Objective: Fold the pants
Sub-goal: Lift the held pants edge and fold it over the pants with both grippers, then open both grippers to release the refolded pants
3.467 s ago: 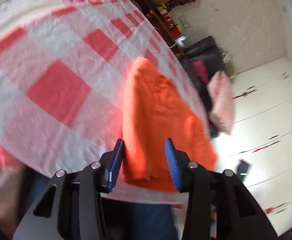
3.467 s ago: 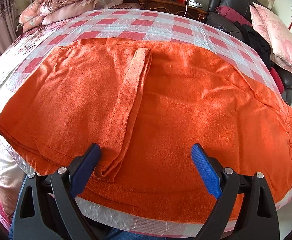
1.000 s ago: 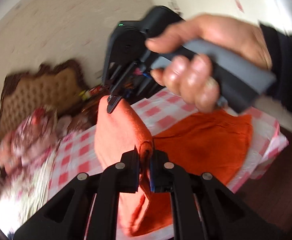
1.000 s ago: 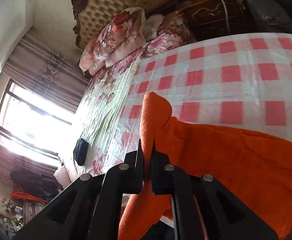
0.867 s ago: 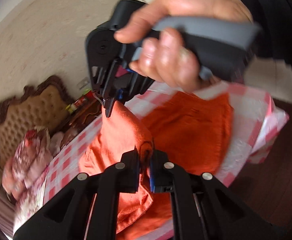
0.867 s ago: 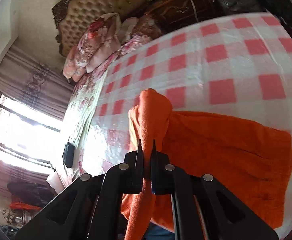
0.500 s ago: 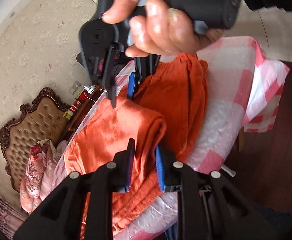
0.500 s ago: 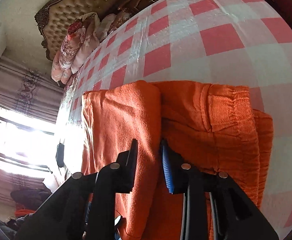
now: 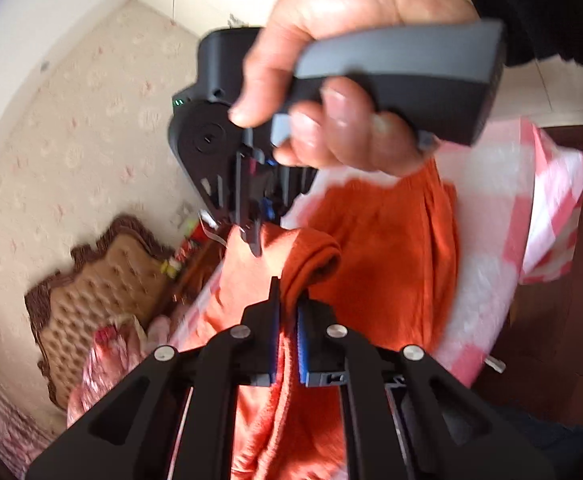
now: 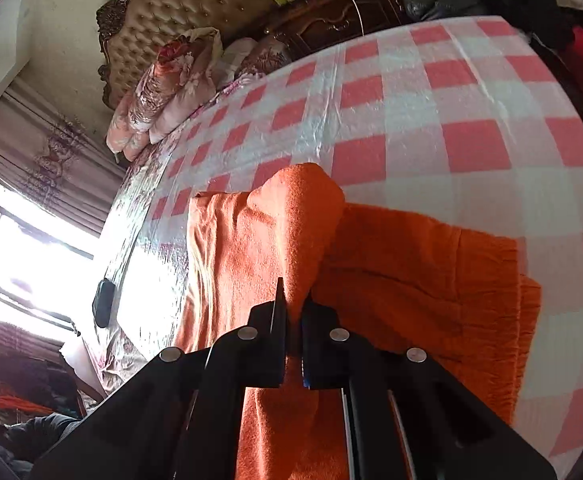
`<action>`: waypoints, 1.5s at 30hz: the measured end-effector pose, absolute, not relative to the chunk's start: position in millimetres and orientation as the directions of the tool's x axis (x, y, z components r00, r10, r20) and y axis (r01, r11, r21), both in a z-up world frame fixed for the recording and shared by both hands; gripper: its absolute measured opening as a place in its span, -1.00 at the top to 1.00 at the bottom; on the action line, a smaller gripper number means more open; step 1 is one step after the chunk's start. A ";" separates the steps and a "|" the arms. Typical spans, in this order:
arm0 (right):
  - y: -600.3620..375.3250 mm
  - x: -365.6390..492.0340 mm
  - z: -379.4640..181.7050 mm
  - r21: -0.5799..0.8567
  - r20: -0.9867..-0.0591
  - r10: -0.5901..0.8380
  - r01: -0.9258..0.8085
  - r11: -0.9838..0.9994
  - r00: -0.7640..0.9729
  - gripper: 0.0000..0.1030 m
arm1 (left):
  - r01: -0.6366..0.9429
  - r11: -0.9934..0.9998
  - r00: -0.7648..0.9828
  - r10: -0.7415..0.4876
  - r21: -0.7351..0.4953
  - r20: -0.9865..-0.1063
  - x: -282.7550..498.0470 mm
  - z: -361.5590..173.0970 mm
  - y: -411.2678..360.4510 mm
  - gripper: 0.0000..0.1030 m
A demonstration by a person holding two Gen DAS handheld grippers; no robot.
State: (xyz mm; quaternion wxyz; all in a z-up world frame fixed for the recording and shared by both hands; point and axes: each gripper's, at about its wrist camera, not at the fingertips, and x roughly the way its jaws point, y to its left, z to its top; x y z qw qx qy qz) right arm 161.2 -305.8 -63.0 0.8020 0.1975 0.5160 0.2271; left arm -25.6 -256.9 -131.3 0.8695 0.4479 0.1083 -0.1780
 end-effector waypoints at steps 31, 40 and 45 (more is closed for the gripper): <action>-388.7 111.2 -55.3 0.190 -0.791 0.075 0.128 0.973 0.607 0.23 | 0.552 0.773 0.811 -0.411 0.313 -0.417 9.3 -80.1 -217.5 -0.61; -303.7 150.2 -45.2 0.153 -0.748 0.082 0.051 0.987 0.658 -0.48 | 0.411 0.907 0.765 -0.290 0.090 -0.575 152.7 -77.5 -124.7 -0.15; -291.3 173.9 -84.3 -0.036 -0.795 -0.096 0.110 0.993 0.599 -0.47 | 0.501 0.865 0.645 -0.400 -0.036 -0.651 205.7 -106.6 -116.5 0.77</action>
